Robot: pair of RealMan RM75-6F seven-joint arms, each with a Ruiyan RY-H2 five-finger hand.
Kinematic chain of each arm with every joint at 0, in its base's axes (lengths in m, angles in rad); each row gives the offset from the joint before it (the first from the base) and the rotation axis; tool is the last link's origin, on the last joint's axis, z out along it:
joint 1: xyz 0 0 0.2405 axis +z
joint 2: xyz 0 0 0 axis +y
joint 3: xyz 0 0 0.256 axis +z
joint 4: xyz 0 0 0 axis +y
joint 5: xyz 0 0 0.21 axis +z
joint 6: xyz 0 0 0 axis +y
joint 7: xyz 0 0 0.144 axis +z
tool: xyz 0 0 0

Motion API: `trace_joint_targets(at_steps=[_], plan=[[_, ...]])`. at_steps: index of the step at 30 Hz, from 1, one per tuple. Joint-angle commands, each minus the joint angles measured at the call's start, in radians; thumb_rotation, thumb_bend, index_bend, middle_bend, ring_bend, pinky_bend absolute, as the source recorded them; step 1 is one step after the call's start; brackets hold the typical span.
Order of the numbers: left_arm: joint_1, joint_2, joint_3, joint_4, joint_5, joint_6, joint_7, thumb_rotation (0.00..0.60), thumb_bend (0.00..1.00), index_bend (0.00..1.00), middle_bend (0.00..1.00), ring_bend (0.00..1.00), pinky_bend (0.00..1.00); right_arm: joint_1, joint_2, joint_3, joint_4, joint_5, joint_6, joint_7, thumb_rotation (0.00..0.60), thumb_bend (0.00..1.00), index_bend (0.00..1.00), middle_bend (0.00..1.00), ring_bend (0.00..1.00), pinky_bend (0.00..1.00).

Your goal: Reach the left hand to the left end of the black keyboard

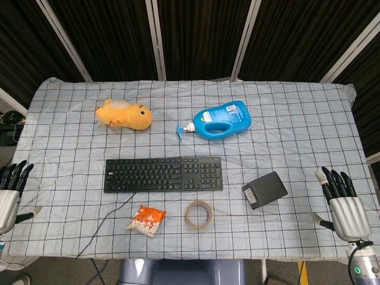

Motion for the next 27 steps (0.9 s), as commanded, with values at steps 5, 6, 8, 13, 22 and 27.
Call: trace_joint_targets(at_steps=[5,6,8,13,22,27], plan=[[0.004,0.003,0.000,-0.003,0.006,0.010,-0.004,0.600,0.03,0.00,0.00,0.00,0.00,0.003,0.001,-0.005,-0.001,-0.004,-0.009,-0.007,0.600,0.09,0.00,0.00,0.00,0.03],[0.004,0.003,0.000,-0.004,0.007,0.010,-0.005,0.600,0.03,0.00,0.00,0.00,0.00,0.003,0.001,-0.005,-0.002,-0.003,-0.010,-0.008,0.600,0.09,0.00,0.00,0.00,0.03],[0.004,0.004,-0.001,-0.005,0.008,0.011,-0.009,0.600,0.03,0.00,0.00,0.00,0.00,0.002,0.001,-0.005,-0.003,-0.002,-0.010,-0.009,0.600,0.09,0.00,0.00,0.00,0.03],[0.002,-0.001,0.001,0.002,0.014,0.010,-0.001,0.600,0.03,0.00,0.00,0.00,0.00,0.003,-0.002,-0.005,-0.005,0.003,-0.016,-0.017,0.600,0.09,0.00,0.00,0.00,0.03],[-0.005,0.000,0.007,-0.020,0.005,-0.020,0.025,0.600,0.03,0.00,0.00,0.00,0.00,0.000,0.004,-0.005,-0.015,0.020,-0.026,-0.013,0.600,0.10,0.00,0.00,0.00,0.03],[-0.019,0.016,0.006,-0.058,-0.001,-0.045,0.074,0.600,0.16,0.00,0.00,0.00,0.00,-0.002,0.009,-0.008,-0.021,0.021,-0.027,0.001,0.600,0.10,0.00,0.00,0.00,0.03]])
